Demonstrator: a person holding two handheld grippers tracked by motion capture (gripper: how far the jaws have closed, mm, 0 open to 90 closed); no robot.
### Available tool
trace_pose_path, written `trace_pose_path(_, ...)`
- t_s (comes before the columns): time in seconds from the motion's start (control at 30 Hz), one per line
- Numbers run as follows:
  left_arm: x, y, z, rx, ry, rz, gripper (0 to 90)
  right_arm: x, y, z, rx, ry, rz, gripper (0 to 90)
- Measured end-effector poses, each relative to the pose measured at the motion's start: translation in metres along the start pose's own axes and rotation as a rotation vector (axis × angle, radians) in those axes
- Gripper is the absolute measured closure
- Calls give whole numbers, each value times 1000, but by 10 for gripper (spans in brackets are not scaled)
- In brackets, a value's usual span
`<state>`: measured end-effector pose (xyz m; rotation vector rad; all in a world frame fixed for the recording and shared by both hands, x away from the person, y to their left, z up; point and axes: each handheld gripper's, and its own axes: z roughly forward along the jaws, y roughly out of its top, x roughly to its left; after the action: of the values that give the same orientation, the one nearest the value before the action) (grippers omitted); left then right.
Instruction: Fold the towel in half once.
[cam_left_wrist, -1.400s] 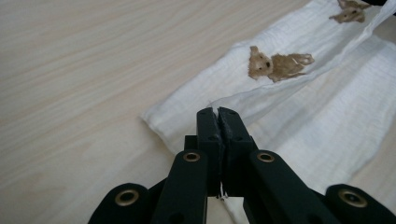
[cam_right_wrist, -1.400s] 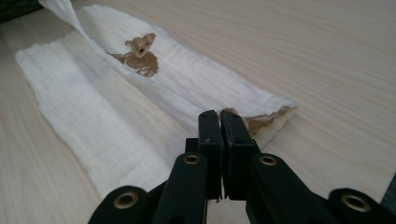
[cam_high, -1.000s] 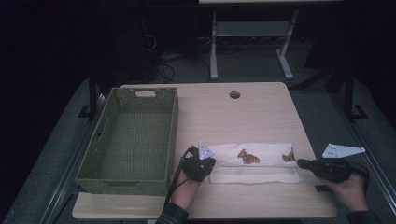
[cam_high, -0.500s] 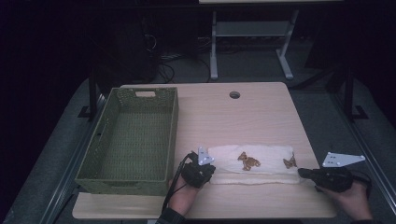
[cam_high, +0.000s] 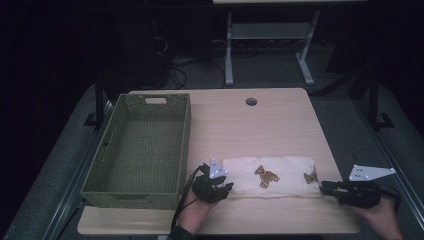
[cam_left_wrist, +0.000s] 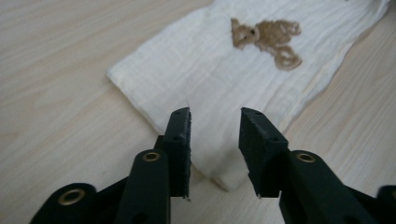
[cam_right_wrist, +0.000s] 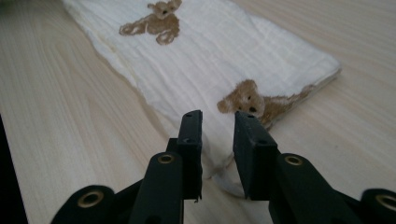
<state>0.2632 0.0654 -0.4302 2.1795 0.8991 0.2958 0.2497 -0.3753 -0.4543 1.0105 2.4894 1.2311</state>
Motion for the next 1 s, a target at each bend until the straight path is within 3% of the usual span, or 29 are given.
trace_pose_path(0.3,7,22,8,-27,30,-1,550,-11,19,5,-26,-30,-19,700)
trace_pose_path(0.47,13,35,22,-32,54,-4,550,-23,29,14,-28,-42,-21,700)
trace_pose_path(0.63,28,46,38,-23,98,-17,553,-39,39,24,-26,-58,-18,698)
trace_pose_path(1.0,53,41,57,35,158,-66,564,-78,46,50,5,-84,44,697)
